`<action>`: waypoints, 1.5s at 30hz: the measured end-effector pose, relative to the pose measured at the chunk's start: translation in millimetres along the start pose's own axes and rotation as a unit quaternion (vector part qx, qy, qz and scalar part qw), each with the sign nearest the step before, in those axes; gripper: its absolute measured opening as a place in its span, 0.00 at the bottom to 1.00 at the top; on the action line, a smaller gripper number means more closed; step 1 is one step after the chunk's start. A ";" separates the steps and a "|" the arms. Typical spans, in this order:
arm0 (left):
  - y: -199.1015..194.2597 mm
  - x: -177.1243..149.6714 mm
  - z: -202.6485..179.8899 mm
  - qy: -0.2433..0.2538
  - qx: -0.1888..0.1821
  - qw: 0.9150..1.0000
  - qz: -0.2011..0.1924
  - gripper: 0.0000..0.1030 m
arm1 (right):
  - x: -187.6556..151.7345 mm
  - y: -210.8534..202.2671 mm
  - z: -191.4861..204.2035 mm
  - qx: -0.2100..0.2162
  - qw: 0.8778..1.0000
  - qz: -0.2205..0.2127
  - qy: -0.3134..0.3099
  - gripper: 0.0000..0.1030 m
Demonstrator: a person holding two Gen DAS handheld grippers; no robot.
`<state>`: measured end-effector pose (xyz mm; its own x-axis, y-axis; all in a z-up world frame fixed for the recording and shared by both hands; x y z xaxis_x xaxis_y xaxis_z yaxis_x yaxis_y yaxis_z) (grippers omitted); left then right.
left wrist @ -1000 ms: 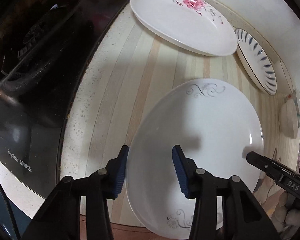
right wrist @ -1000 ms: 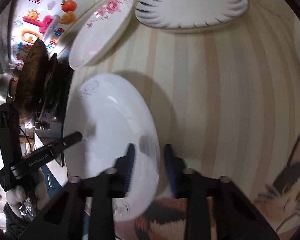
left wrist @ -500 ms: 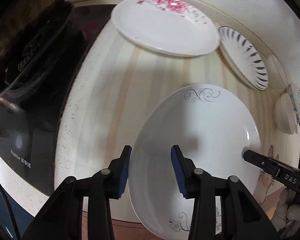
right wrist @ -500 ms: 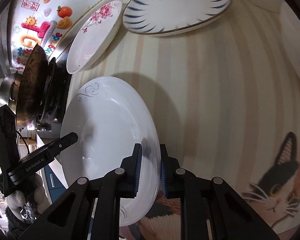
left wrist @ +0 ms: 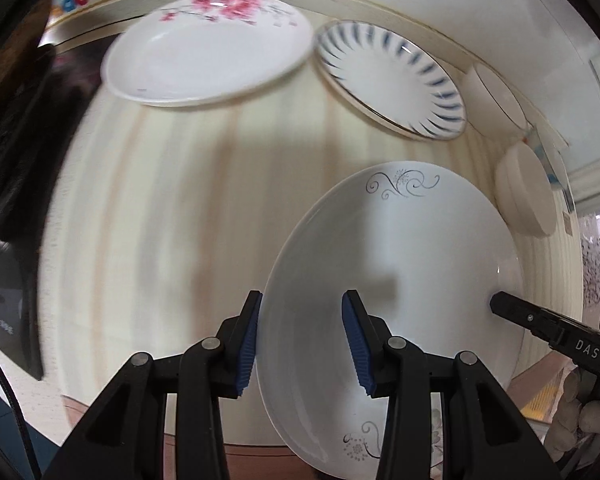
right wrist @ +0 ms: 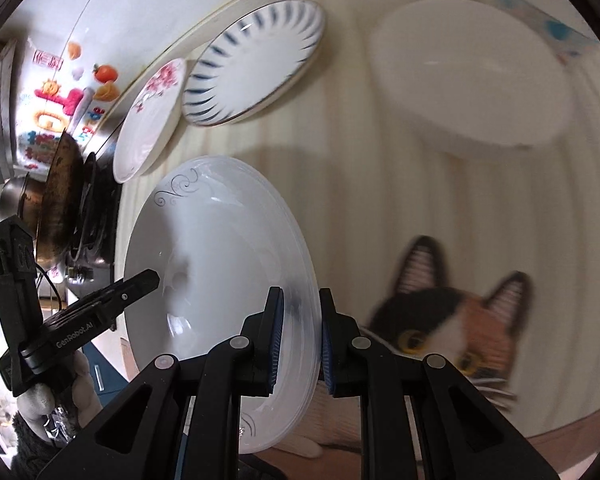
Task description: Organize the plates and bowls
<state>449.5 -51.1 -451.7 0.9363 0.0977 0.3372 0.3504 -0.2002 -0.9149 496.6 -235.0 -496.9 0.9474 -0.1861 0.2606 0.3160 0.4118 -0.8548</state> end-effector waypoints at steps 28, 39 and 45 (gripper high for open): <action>-34.5 56.2 -24.7 0.012 0.014 0.997 -0.075 0.37 | 10.2 -77.1 -50.7 -0.039 0.997 -0.046 0.054 0.38; -3.2 129.9 89.4 -0.093 0.069 0.990 -0.085 0.37 | 136.6 2.4 120.2 0.047 0.995 -0.065 -0.056 0.44; 21.9 138.7 125.2 -0.116 0.093 0.986 -0.070 0.37 | 207.2 91.0 179.7 0.038 0.991 -0.041 -0.121 0.44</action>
<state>584.3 80.1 -452.7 0.8416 0.3359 0.4228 0.4455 0.0106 -0.8952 730.9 -75.8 -440.0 0.9006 -0.0063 0.4347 0.3861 0.4713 -0.7930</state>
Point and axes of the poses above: each gripper's, at about its wrist camera, not at the fingertips, and y roughly the way its jaws point, z to its left, x to its top, the point moved 8 cm from there along y, roughly the way its jaws point, and after that the axes turned 9 degrees about -z, right-handed, at the moved point
